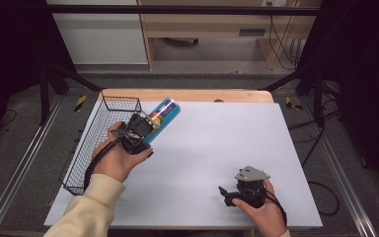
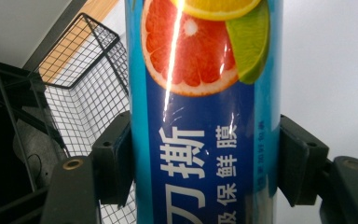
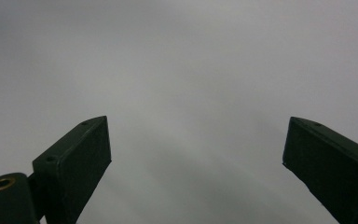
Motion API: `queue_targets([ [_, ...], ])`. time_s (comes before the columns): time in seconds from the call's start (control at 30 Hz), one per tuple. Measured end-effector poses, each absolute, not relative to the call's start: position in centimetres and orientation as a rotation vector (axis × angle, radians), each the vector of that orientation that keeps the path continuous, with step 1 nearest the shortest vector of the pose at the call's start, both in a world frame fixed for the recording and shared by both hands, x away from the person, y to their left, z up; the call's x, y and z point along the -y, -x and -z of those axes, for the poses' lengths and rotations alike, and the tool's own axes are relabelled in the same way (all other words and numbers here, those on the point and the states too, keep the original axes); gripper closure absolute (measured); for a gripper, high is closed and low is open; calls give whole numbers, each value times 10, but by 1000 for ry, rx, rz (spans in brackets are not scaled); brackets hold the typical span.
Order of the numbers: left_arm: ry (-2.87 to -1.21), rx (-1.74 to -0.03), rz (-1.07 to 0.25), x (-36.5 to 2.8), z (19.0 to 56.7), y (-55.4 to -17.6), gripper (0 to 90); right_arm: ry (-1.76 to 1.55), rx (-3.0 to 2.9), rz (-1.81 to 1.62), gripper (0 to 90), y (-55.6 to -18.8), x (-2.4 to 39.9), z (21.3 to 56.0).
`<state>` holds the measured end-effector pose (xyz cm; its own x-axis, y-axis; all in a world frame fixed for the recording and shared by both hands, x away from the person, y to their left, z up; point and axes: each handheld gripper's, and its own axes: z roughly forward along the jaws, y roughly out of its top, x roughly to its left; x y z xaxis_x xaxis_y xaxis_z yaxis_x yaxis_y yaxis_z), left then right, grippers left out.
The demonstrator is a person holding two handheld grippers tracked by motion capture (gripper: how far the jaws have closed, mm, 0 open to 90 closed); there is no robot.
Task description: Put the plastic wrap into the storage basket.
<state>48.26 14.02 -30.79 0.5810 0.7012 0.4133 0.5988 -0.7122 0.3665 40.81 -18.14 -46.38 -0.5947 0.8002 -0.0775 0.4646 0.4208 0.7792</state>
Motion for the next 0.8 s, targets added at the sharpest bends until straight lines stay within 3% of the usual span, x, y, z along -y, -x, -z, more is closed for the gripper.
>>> queue_targets([
  [0.8,-2597,-1190,-828,-181,307,-477,320,-1099,-2233,-1025,81,-408,182,464],
])
